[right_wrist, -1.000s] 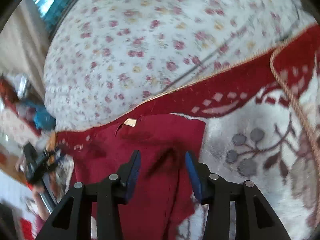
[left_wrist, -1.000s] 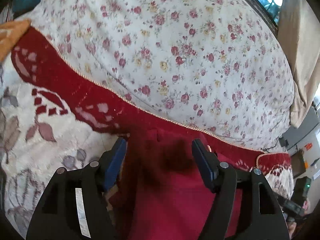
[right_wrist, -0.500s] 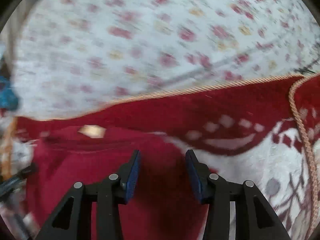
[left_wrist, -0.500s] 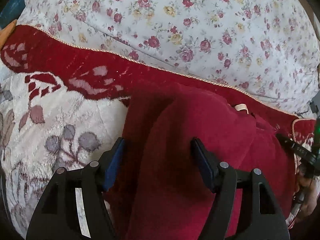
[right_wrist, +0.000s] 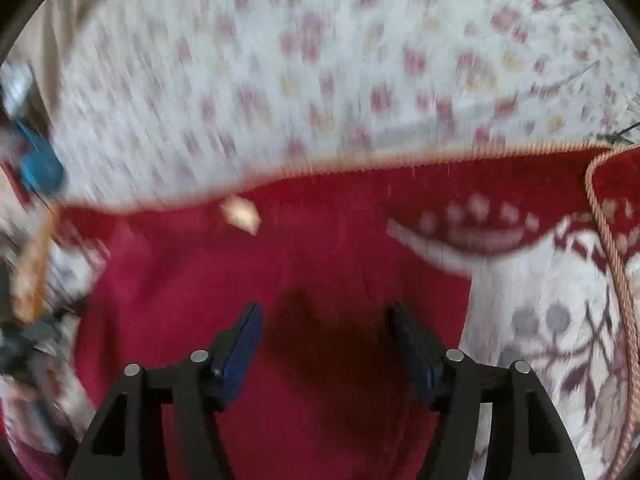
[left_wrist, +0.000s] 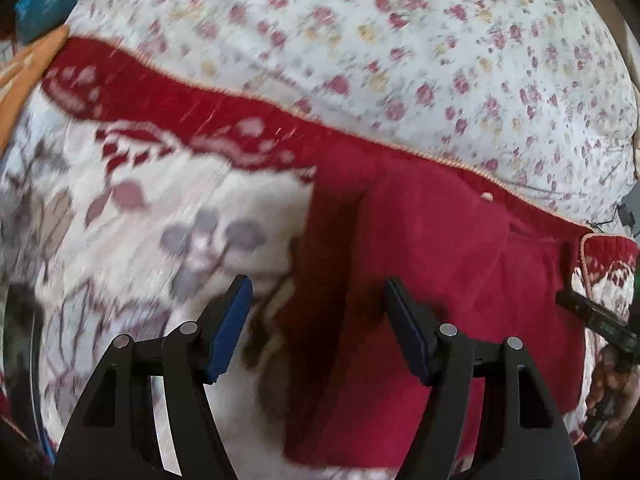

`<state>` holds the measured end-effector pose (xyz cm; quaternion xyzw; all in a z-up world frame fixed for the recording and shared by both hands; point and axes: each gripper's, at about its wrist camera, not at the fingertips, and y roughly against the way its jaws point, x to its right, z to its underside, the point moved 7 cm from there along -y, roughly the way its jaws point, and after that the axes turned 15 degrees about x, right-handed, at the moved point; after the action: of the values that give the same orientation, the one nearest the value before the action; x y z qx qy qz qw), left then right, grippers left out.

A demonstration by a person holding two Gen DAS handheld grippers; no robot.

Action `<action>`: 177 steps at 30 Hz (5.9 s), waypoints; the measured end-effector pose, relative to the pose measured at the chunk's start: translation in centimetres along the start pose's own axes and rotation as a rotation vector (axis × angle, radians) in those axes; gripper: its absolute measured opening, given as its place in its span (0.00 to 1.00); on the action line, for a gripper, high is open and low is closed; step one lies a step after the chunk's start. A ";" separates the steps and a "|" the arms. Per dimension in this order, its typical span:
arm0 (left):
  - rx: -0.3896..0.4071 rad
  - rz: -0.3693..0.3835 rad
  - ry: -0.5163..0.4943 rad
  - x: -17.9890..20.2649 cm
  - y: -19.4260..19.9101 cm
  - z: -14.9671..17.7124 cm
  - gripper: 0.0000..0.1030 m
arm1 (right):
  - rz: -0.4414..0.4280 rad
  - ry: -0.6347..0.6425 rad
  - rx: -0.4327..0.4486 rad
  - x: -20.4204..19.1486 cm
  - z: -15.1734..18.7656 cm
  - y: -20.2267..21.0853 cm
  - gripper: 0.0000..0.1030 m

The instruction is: Fold small clothes

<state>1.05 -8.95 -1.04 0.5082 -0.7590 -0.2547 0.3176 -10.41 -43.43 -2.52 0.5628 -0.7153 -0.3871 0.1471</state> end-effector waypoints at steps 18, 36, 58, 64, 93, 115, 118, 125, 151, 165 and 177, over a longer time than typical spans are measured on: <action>-0.035 0.050 -0.019 -0.3 -0.3 0.2 0.66 | -0.282 0.276 -0.091 -23.2 -3.5 -11.1 0.43; -0.023 0.033 -0.043 1.2 -2.1 -0.1 0.66 | -0.332 0.158 0.047 -20.7 -4.5 -8.0 0.46; 0.018 -0.022 -0.021 0.8 -2.3 -0.6 0.70 | 0.013 -0.052 0.113 -2.8 -2.8 -1.2 0.41; -0.005 0.008 -0.015 -0.2 -1.6 -0.5 0.70 | -0.231 0.090 0.063 -14.6 -4.1 -4.6 0.41; 0.011 -0.008 -0.050 -0.6 -1.5 -0.7 0.70 | -0.232 0.257 0.009 -23.9 -3.3 -11.5 0.42; -0.092 0.098 0.091 -1.0 -1.6 0.4 0.70 | -0.253 0.110 -0.063 -23.1 -2.8 -10.8 0.56; -0.096 0.107 0.078 -0.9 -1.3 0.6 0.70 | -0.296 0.100 -0.076 -24.4 -3.3 -10.4 0.74; -0.103 0.118 0.094 -1.1 -1.5 0.8 0.72 | -0.205 0.272 -0.179 -27.8 -2.1 -13.9 0.92; 0.007 0.369 0.044 4.6 1.1 -0.7 0.31 | -0.424 0.013 -0.092 -24.4 -5.5 -7.1 0.88; -0.026 0.276 -0.096 3.9 2.2 0.7 0.64 | -0.385 0.073 -0.148 -23.7 -2.8 -10.1 0.30; 0.016 0.349 -0.065 7.9 4.1 1.0 0.20 | -0.458 -0.004 -0.085 -21.5 -4.1 -7.3 0.26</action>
<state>-4.43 -14.80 2.95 0.3628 -0.8475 -0.2061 0.3280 4.19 -25.76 -0.24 0.7029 -0.5525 -0.4413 0.0773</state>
